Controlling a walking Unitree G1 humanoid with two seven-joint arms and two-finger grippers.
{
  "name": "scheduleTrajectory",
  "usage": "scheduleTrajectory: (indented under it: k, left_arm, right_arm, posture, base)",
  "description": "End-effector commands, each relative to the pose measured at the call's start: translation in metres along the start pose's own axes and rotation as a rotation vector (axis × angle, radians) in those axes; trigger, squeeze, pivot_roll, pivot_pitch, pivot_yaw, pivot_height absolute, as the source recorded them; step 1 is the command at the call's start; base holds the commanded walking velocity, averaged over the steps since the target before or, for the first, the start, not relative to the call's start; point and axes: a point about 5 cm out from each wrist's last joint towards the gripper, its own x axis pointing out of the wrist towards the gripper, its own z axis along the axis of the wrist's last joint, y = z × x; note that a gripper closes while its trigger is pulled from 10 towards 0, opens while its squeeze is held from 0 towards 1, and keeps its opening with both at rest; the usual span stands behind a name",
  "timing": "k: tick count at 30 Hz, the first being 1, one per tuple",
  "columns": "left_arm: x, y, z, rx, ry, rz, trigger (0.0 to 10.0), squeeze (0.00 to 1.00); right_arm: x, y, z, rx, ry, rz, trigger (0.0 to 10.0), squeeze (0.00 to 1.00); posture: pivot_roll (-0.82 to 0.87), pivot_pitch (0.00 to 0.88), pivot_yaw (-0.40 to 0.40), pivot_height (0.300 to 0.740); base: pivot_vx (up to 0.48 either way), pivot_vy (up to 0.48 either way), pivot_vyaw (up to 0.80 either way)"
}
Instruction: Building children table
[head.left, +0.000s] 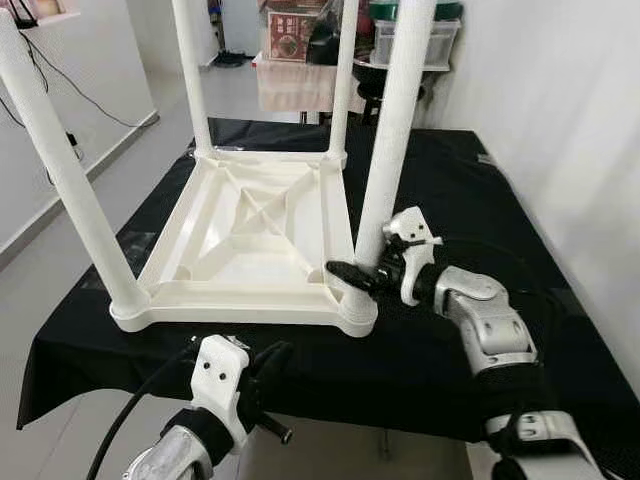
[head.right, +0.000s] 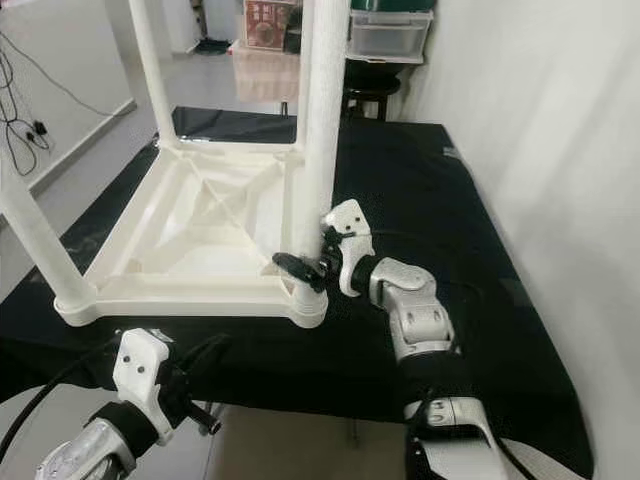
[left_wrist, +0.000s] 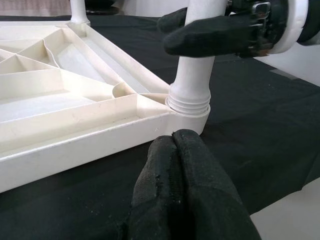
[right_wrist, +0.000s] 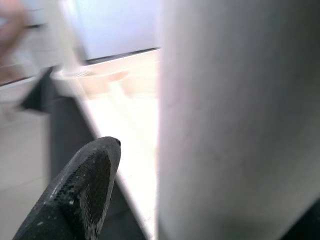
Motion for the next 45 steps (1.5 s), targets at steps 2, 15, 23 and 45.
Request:
scheduleTrajectory:
  k: [2,15,23,45]
  left_arm:
    - [0.002,-0.002,-0.005,-0.01,0.013,-0.005,10.0,0.0]
    - [0.005,-0.004,-0.007,-0.022,0.014,-0.026,10.0,0.0]
    - [0.004,-0.004,-0.005,-0.027,0.009,-0.02,10.0,0.0]
    - [0.003,0.007,-0.003,-0.007,0.016,-0.011,10.0,0.0]
  right_arm:
    - [0.004,-0.001,0.005,-0.018,-0.019,0.095,10.0,0.0]
    - [0.012,-0.009,0.015,-0.006,-0.044,0.209,0.0,0.0]
    - [-0.007,0.006,-0.009,-0.018,0.034,0.221,0.0,0.0]
    - [0.033,0.06,-0.027,0.165,0.098,-0.429,10.0,0.0]
  posture:
    - [0.08,0.004,-0.072,0.74]
    - [0.07,0.0,-0.077,0.74]
    - [0.04,0.02,-0.067,0.74]
    - [0.02,0.035,-0.035,0.74]
  base:
    - [0.0,0.0,0.0]
    - [0.0,0.0,0.0]
    - [0.0,0.0,0.0]
    - [0.0,0.0,0.0]
